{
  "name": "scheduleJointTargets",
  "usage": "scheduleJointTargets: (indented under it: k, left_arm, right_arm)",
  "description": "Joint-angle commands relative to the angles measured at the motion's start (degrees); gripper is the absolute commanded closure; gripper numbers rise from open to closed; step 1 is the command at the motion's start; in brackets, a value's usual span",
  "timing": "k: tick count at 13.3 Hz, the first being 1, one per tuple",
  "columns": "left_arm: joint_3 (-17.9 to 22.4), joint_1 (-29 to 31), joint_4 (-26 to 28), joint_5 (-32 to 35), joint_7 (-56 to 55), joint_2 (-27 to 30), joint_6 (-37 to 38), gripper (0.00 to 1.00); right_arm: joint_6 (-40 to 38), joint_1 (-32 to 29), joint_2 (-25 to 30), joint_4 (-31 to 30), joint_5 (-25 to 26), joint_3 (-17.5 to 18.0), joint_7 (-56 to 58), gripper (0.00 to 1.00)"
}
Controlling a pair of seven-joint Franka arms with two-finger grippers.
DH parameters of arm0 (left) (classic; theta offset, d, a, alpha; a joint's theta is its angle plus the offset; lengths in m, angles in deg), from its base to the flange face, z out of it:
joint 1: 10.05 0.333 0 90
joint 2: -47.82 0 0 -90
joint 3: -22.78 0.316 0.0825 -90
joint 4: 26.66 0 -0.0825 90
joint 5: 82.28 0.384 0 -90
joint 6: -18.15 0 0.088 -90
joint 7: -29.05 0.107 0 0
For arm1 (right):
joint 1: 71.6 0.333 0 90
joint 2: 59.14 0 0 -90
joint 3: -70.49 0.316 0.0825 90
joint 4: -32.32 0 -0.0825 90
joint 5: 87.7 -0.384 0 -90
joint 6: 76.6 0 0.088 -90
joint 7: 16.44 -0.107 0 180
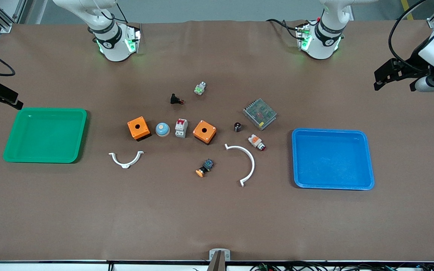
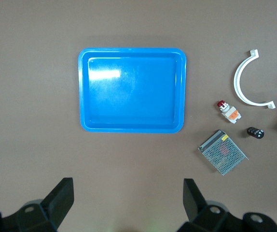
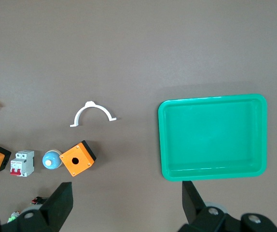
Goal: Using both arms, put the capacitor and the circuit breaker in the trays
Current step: 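Move the left gripper toward the black capacitor while the right gripper starts reaching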
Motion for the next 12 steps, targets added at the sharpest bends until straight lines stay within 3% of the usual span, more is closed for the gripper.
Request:
scheduleJointTargets:
  k: [1,5,8,12]
  left_arm:
    - [-0.4,0.7,-1.1,-0.1,0.6,0.5,1.6,0.00]
    - [-0.6,0.0,-5.0,-0.1,0.2,-3.1,3.6,0.00]
    - [-2.8,-1.5,-4.8,-0.4,-1.9,-6.1,3.0,0.00]
    - [-5.4,-7.6,-0.6,-0.3,-14.3,-9.7,-5.4,0.00]
  right_arm:
    - [-0.4,-1.1,-0.7,1.4,1.0,0.9,0.6,0.00]
    - [-0.6,-1.0,-0.6,1.6,1.1,0.9,0.5,0.00]
    - [-0.6,-0.6,-0.8,1.8,0.9,0.9,0.2,0.00]
    - [-0.4,0.0,-2.9,1.8,-0.1,1.3,-0.1,0.00]
